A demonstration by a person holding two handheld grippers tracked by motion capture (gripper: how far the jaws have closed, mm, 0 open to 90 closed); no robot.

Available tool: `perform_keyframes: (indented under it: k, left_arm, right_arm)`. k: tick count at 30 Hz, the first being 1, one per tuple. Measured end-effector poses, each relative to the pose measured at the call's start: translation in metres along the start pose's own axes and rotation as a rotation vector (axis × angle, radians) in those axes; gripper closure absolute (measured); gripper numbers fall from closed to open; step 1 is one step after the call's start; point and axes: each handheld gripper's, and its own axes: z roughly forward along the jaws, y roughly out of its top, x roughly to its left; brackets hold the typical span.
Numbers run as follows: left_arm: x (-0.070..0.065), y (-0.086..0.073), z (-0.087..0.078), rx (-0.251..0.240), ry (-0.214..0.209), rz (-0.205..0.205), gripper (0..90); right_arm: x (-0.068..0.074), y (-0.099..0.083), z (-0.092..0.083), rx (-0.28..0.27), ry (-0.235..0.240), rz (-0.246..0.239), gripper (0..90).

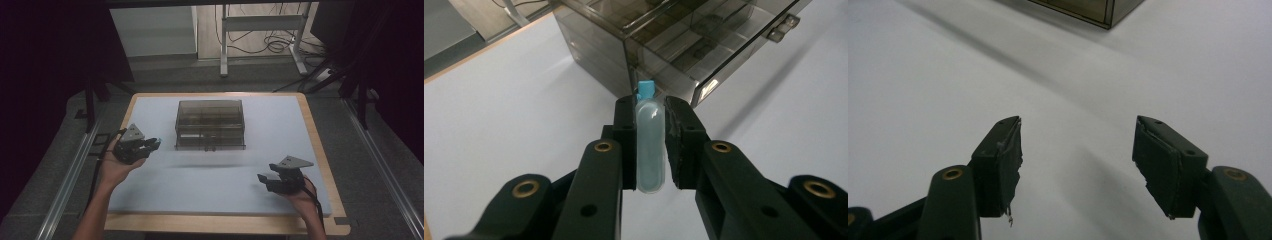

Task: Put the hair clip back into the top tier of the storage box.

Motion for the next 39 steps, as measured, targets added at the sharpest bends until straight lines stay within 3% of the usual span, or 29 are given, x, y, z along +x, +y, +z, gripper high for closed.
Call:
perform_keyframes:
  k: [39]
  left_arm:
    - [-0.019,0.034,0.03,0.013,-0.046,0.055,77.3]
  right_arm:
    - [0.0,-0.001,0.001,0.01,0.0,-0.004,35.3]
